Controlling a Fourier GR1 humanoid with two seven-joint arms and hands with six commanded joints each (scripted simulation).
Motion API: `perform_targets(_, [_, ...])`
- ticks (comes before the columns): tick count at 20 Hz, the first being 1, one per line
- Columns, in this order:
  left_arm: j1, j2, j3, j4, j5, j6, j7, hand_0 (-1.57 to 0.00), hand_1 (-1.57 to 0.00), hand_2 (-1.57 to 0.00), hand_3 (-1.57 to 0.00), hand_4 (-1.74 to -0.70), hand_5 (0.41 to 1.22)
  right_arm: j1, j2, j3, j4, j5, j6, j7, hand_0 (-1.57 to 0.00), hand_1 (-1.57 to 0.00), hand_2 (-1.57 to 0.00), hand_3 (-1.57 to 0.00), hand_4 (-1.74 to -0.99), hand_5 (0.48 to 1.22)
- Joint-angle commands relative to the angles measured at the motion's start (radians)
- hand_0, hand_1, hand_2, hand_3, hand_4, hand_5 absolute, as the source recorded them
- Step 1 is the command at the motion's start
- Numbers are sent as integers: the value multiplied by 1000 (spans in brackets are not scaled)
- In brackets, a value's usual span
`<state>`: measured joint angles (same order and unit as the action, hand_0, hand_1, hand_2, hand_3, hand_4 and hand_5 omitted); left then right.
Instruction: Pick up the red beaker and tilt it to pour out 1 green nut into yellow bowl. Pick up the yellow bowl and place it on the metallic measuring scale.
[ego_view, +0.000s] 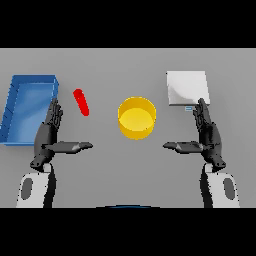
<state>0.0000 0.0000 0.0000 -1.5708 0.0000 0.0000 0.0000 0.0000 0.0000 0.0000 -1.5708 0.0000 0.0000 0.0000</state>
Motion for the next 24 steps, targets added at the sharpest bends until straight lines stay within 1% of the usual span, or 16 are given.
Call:
perform_targets(1, [-2, 4, 4, 1, 3, -1, 1, 1, 1, 1, 1, -1151, 599, 0, 1, 1, 0, 0, -1, 0, 1, 1, 1, 1, -1167, 599])
perform_targets(6, [-17, 34, 31, 21, 28, -20, 2, 1, 1, 1, 1, -1151, 599, 10, 6, 8, -9, 3, -2, -4, 1, 1, 1, 1, -1167, 599])
perform_targets(7, [7, 68, 11, -16, -2, -34, -9, 1, 1, 1, 1, -1151, 599, 37, -31, 49, -41, 123, -43, -67, 1, 1, 1, 1, -1167, 599])
perform_targets(8, [38, 88, -7, -53, -23, -44, -16, 1, 1, 1, 1, -1156, 599, 64, -42, 88, -71, 202, -68, -92, 1, 1, 1, 1, -1163, 595])
perform_targets(9, [50, 95, -20, -69, -38, -46, -9, 1, 1, 1, 1, -1158, 599, 71, -56, 100, -80, 247, -84, -87, 1, 1, 1, 1, -1162, 594])
perform_targets(11, [63, 102, -39, -111, -50, -49, 24, 1, 1, 1, 1, -1163, 599, 105, -64, 124, -100, 294, -91, -89, 1, 1, 1, 1, -1159, 590])
perform_targets(12, [71, 108, -43, -120, -57, -50, 33, 1, 1, 1, 1, -1163, 600, 98, -57, 129, -99, 303, -99, -77, 1, 1, 1, 1, -1162, 591])
perform_targets(13, [57, 106, -48, -117, -66, -45, 49, 1, 1, 1, 1, -1164, 602, 109, -55, 126, -104, 294, -95, -79, 1, 1, 1, 1, -1173, 593])
perform_targets(16, [64, 111, -60, -88, -91, -52, 29, 1, 1, 1, 1, -1159, 602, 117, -48, 127, -119, 276, -87, -74, 1, 1, 1, 1, -1199, 603])
perform_targets(17, [44, 101, -67, -60, -104, -47, 27, 1, 1, 1, 1, -1163, 604, 121, -59, 117, -125, 252, -69, -89, 1, 1, 1, 1, -1212, 607])
perform_targets(18, [16, 97, -67, -28, -112, -43, 30, 1, 1, 1, 1, -1170, 605, 114, -57, 119, -131, 250, -66, -83, 1, 1, 1, 1, -1224, 611])
perform_targets(19, [0, 96, -62, 2, -112, -45, 8, 1, 1, 1, 1, -1191, 611, 111, -58, 124, -134, 261, -69, -73, 1, 1, 1, 1, -1230, 617])
perform_targets(20, [-40, 97, -55, 31, -111, -44, 17, 1, 1, 1, 1, -1208, 615, 117, -57, 133, -137, 271, -69, -79, 1, 1, 1, 1, -1236, 623])
perform_targets(21, [-65, 96, -49, 69, -123, -34, 0, 1, 1, 1, 1, -1219, 622, 127, -53, 137, -142, 274, -71, -88, 1, 1, 1, 1, -1246, 627])
perform_targets(22, [-92, 87, -53, 102, -140, -21, 1, 1, 1, 1, 1, -1222, 626, 132, -54, 132, -149, 259, -64, -99, 1, 1, 1, 1, -1256, 631])
perform_targets(24, [-143, 93, -39, 183, -155, -13, -19, 1, 1, 1, 1, -1233, 636, 126, -55, 126, -143, 244, -55, -95, 1, 1, 1, 1, -1267, 632])
